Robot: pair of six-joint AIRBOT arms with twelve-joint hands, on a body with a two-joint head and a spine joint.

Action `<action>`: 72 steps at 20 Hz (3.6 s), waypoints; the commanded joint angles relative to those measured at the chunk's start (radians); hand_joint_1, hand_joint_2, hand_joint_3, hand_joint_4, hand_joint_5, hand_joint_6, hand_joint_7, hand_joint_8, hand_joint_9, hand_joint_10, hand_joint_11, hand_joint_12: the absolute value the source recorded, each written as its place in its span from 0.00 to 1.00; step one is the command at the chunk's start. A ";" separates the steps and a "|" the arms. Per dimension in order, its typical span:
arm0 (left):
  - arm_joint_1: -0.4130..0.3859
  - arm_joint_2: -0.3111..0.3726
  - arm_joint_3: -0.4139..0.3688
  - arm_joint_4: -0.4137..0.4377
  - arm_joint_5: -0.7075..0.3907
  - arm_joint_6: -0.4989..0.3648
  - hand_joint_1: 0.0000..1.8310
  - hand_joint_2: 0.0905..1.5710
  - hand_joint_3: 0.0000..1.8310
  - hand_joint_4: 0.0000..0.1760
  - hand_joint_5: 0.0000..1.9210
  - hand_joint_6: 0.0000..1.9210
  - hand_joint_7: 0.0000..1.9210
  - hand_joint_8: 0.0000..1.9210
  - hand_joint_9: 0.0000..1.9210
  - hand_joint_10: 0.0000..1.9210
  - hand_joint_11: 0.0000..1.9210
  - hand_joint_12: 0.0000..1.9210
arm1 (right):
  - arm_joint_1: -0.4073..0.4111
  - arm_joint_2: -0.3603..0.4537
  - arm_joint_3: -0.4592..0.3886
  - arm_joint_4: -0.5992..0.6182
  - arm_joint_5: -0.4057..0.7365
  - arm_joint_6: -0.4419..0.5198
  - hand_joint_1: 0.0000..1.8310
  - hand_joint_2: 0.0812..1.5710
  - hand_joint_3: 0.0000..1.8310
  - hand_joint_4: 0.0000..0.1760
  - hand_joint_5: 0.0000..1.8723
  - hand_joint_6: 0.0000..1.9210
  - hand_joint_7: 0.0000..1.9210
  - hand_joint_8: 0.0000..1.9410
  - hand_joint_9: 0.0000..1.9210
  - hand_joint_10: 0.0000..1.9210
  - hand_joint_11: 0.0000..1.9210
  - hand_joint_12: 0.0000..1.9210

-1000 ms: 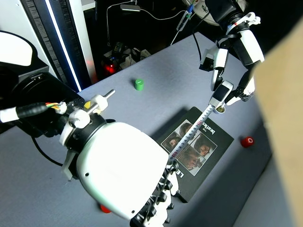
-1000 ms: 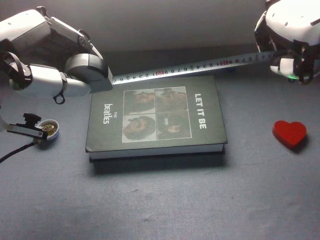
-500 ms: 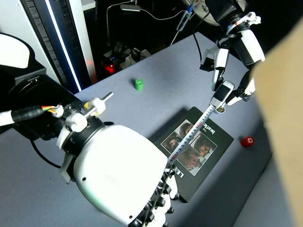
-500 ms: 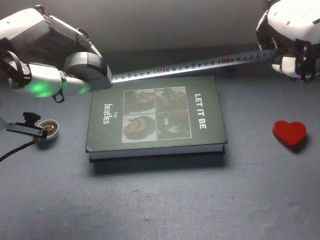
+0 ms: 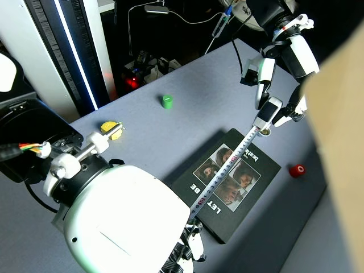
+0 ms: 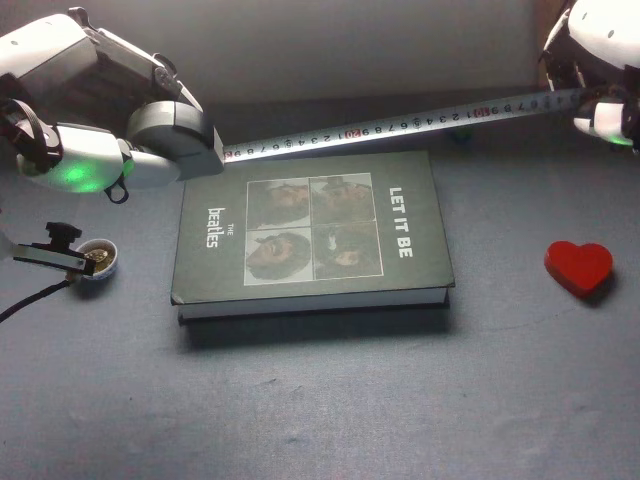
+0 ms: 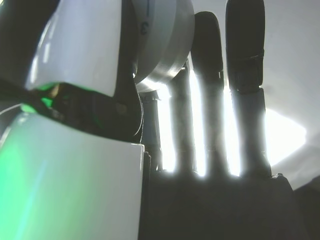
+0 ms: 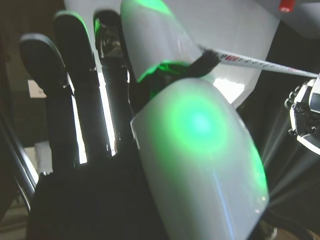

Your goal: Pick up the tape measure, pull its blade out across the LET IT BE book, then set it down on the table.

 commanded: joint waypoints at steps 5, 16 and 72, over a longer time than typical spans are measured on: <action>-0.008 0.012 0.002 0.003 -0.123 0.006 0.76 0.68 0.00 0.00 0.54 0.34 0.52 0.48 0.49 0.65 0.52 0.41 | 0.009 0.016 0.013 -0.062 -0.076 -0.011 0.66 0.73 0.00 0.00 0.42 0.61 0.50 0.60 0.42 0.61 0.33 0.82; -0.005 0.014 0.000 0.004 -0.120 0.006 0.76 0.68 0.00 0.00 0.53 0.36 0.52 0.49 0.49 0.65 0.52 0.42 | 0.018 0.013 -0.005 -0.010 -0.030 -0.011 0.66 0.73 0.00 0.00 0.42 0.61 0.50 0.60 0.43 0.61 0.34 0.82; 0.326 -0.110 0.311 0.219 -0.176 -0.178 0.76 0.67 0.00 0.00 0.54 0.36 0.54 0.46 0.49 0.65 0.51 0.46 | 0.095 0.104 -0.322 0.102 0.031 -0.173 0.02 0.62 0.00 0.00 0.00 0.00 0.00 0.00 0.00 0.00 0.00 0.17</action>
